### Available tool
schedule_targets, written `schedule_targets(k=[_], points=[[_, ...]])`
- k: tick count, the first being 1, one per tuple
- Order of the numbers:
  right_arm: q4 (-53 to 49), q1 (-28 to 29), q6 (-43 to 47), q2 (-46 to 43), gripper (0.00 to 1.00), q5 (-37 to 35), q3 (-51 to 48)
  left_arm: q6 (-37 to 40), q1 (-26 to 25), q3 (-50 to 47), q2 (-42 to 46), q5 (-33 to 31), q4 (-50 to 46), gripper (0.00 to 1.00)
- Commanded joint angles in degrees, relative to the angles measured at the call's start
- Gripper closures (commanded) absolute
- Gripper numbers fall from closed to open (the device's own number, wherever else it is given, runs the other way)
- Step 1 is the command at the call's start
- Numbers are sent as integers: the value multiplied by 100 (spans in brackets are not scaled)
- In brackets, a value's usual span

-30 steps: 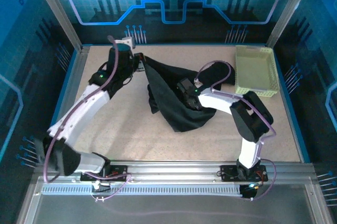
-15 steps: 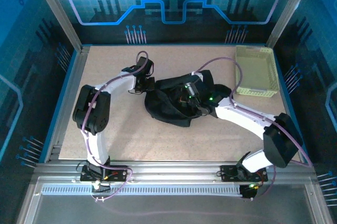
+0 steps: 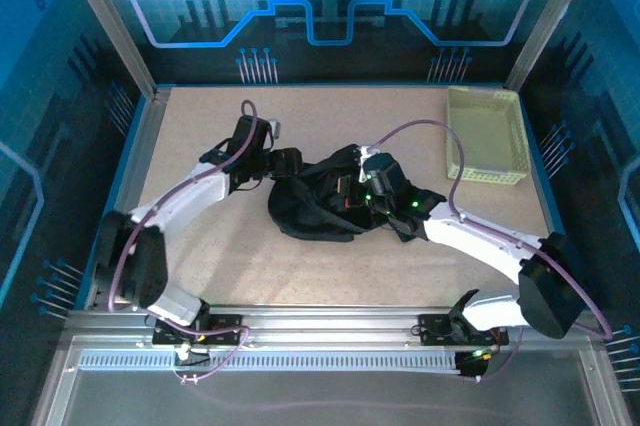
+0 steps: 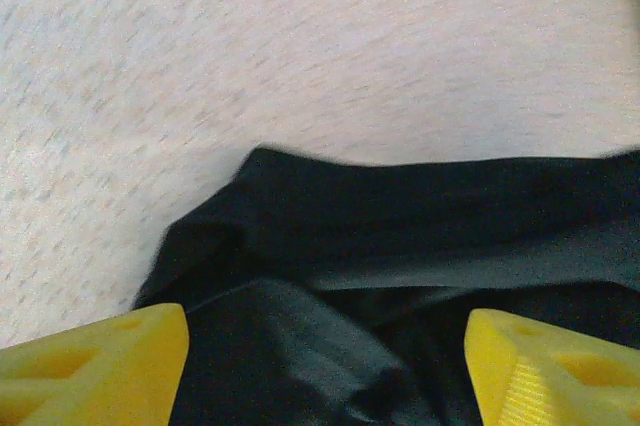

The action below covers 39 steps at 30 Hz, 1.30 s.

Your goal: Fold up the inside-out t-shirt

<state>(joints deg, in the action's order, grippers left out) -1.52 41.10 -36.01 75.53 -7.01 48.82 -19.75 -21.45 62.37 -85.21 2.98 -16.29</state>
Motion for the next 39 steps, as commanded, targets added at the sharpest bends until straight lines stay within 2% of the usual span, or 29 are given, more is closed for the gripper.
schedule_targets(k=[1,4,6,8,11,14,16,21,26,29,31,36,39], points=[[512,-102,561,-531,100,417,77,335,-402,-160,123,567,444,19],[554,-181,786,-848,100,865,123,380,-649,-46,-207,445,405,15],[469,-190,924,-1067,100,1063,309,198,-640,103,-575,300,329,17],[385,-209,1019,-1323,100,1175,335,-11,-559,273,-966,80,189,24],[372,-225,1216,-1818,100,1166,190,-430,-304,617,-1651,-38,-264,40],[378,-407,1232,-2229,100,1061,-264,-660,-109,696,-1963,-77,-527,49],[345,-613,1141,-2322,100,1111,-444,-669,-110,389,-1667,-71,-242,49],[664,-858,1022,-2173,100,1307,-979,-887,-259,-453,-205,31,390,42],[909,-867,897,-1873,100,1335,-1257,-1049,-890,-521,540,105,314,34],[1000,-868,803,-1822,100,1367,-1313,-1108,-1377,-348,579,-125,89,29],[998,-858,797,-1823,100,1397,-1313,-1211,-1523,-247,455,-97,29,28],[948,-817,803,-1855,100,1372,-1273,-1329,-1772,-19,-23,-130,-30,29],[920,-781,832,-1883,100,1395,-1245,-1386,-1822,131,-310,-128,-80,35]])
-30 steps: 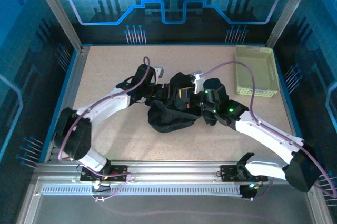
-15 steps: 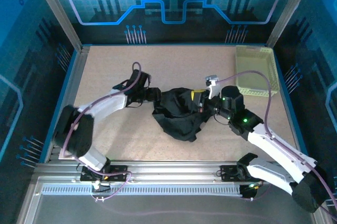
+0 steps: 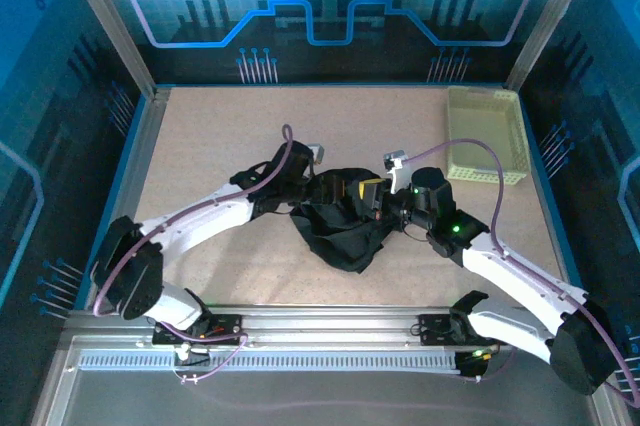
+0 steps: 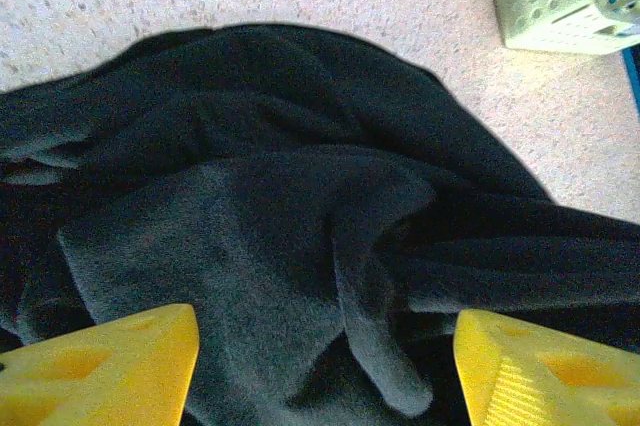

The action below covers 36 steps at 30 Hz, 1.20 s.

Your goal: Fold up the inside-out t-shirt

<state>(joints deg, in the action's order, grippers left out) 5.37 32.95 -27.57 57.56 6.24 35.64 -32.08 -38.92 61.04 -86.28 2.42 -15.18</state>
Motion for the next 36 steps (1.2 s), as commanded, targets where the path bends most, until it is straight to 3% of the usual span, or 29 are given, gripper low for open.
schedule_targets(k=[1,7,9,11,15,19,25,26,29,31,34,36], points=[[209,44,12,-100,100,43,81,-163,-72,290,-265,-111,-219,38],[-236,61,167,-407,100,-515,118,-113,51,145,-257,-511,-352,73],[-565,-7,180,-508,100,-902,185,-173,241,-124,-48,-469,-238,87],[-811,-192,160,-573,100,-1003,236,-252,502,-533,326,-272,38,95],[-1018,-702,26,-751,100,-769,207,-128,1034,-1330,1510,171,707,99],[-1094,-999,-100,-770,100,-698,166,222,1186,-1672,2473,56,757,98],[-1071,-1215,-340,112,100,-487,128,246,1464,-1763,1957,575,553,100],[-1192,-1211,-367,282,96,-557,180,207,1462,-1808,1837,641,588,100],[-1882,-1212,-452,635,66,-1175,494,139,1450,-1971,1654,829,742,100],[-2369,-1088,-241,739,52,-1492,812,99,1442,-2096,1649,933,862,100],[-2984,-337,163,730,33,-2259,1399,70,1433,-2276,1692,1114,1059,100],[-3384,203,153,804,28,-2652,1846,16,1430,-2394,1737,1168,1208,100]])
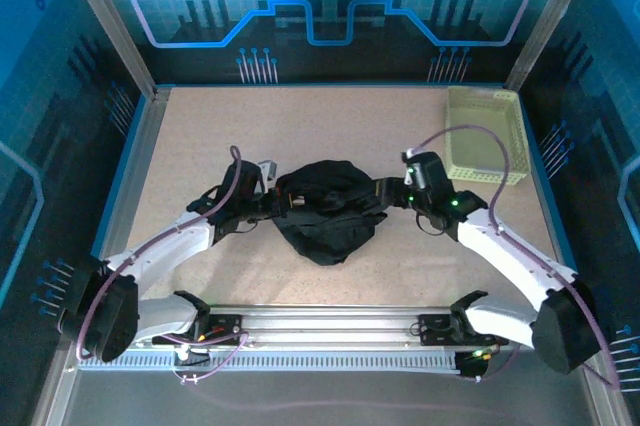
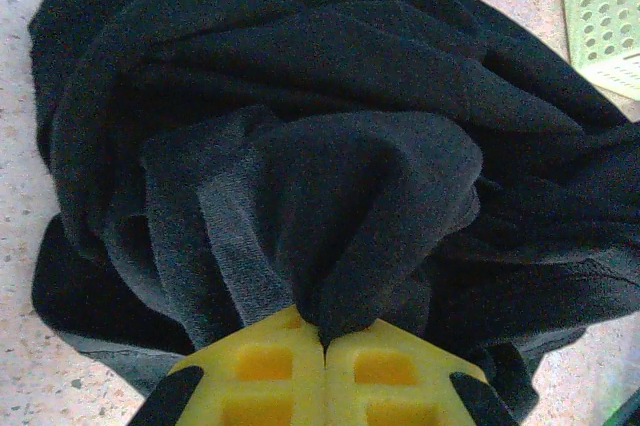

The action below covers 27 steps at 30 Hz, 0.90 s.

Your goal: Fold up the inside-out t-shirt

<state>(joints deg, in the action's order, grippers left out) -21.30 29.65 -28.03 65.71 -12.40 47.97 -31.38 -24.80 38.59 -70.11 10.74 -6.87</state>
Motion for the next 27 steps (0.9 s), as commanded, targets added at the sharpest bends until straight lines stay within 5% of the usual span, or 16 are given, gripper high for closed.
schedule_targets(k=[1,6,15,20,27], points=[[-875,766,96,62,27,-911,785,-78,10,-198,135,378,472,100],[-1156,1719,-339,589,23,-1249,1220,-145,-101,-279,159,427,725,100],[-579,1850,-945,1593,26,-314,1289,-99,-180,-289,284,363,687,100],[-623,1860,-849,1766,56,-334,1454,-93,-190,-393,360,320,696,100],[-863,1858,-751,1704,69,-588,1593,-106,-190,-438,470,319,758,100]])
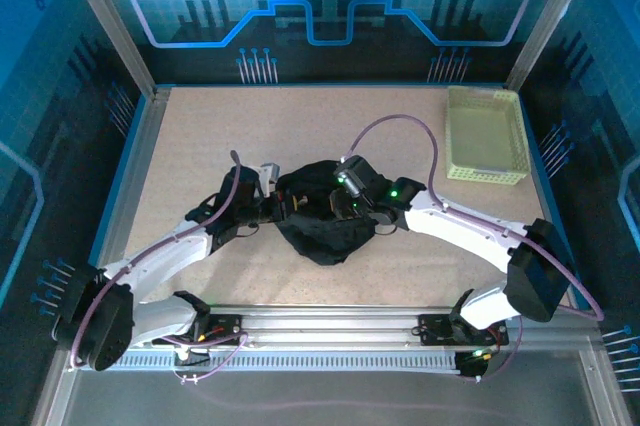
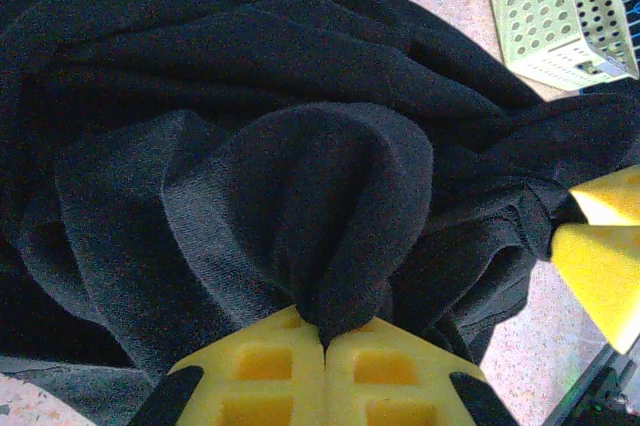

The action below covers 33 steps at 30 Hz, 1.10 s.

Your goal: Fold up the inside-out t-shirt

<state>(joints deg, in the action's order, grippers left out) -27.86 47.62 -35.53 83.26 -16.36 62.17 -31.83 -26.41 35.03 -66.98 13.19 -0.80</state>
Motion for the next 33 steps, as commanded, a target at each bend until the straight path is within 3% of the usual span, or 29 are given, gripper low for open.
schedule_targets(k=[1,4,5,20,25,33], points=[[-235,59,23,-76,77,-233,180,-51,-26,-88,174,76,159,100],[-333,48,45,-200,99,-378,185,-21,-23,-84,219,-10,88,100],[-358,44,69,-262,100,-422,183,0,-29,-84,243,-50,66,100],[-661,-196,406,-1018,100,-791,263,80,-22,-158,392,-317,-105,97],[-943,-683,653,-1488,100,-205,844,-26,-18,-355,769,-423,66,97],[-1061,-857,830,-2031,100,-126,1134,12,-21,-488,1365,-265,249,89]])
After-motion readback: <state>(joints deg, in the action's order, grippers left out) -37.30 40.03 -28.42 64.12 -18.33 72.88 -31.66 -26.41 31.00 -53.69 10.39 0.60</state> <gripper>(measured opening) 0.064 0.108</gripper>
